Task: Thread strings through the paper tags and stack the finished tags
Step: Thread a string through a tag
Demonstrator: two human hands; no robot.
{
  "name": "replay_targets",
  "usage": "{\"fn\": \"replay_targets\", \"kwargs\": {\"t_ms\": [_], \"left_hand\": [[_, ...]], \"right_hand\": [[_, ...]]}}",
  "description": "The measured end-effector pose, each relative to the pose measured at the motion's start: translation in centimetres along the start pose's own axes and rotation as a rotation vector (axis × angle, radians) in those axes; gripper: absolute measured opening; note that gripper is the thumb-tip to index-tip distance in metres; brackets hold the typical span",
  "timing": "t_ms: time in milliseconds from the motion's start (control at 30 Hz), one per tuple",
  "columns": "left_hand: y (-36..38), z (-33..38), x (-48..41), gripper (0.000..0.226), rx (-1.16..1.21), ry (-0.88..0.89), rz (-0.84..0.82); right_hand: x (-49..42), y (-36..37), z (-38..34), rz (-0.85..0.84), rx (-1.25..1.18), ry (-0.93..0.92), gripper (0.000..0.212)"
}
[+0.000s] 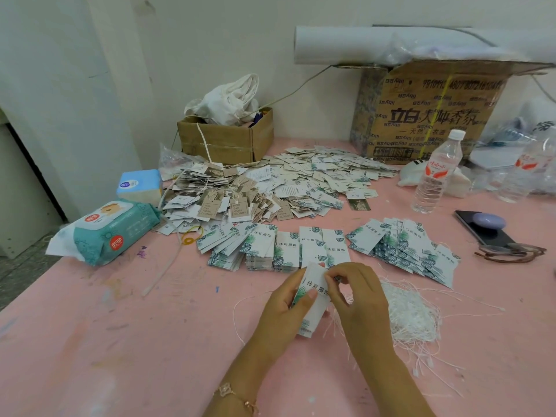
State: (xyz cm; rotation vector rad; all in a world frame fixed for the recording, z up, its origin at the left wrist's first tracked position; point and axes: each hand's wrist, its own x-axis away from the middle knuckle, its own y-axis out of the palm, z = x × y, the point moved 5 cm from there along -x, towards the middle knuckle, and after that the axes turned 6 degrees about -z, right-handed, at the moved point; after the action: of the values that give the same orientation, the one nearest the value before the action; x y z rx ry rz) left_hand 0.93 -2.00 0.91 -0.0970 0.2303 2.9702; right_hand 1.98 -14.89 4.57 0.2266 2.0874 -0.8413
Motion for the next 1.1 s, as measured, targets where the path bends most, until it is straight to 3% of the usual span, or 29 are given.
{"fn": "replay_targets", "kwargs": {"t_ms": [300, 500, 933, 1100], "left_hand": [[-0.29, 0.19, 0.07, 0.032, -0.074, -0.017, 0.002], [-0.51, -0.01, -0.11, 0.03, -0.052, -0.03, 0.026], [-0.6, -0.47, -0.5, 0.032, 0.112, -0.016, 0.055], [-0.35, -0.45, -0.42, 0.034, 0.163, -0.005, -0.014]], "right_hand": [[-0.06, 0.36, 0.22, -0.082, -0.072, 0.037, 0.002], [-0.01, 0.6, 0.52, -0.082, -0.145, 0.149, 0.017], [0.1, 0.19, 0.24, -0.016, -0.101, 0.092, 0.018], [0.07, 0.42, 0.36, -0.041, -0.117, 0.091, 0.018]]}}
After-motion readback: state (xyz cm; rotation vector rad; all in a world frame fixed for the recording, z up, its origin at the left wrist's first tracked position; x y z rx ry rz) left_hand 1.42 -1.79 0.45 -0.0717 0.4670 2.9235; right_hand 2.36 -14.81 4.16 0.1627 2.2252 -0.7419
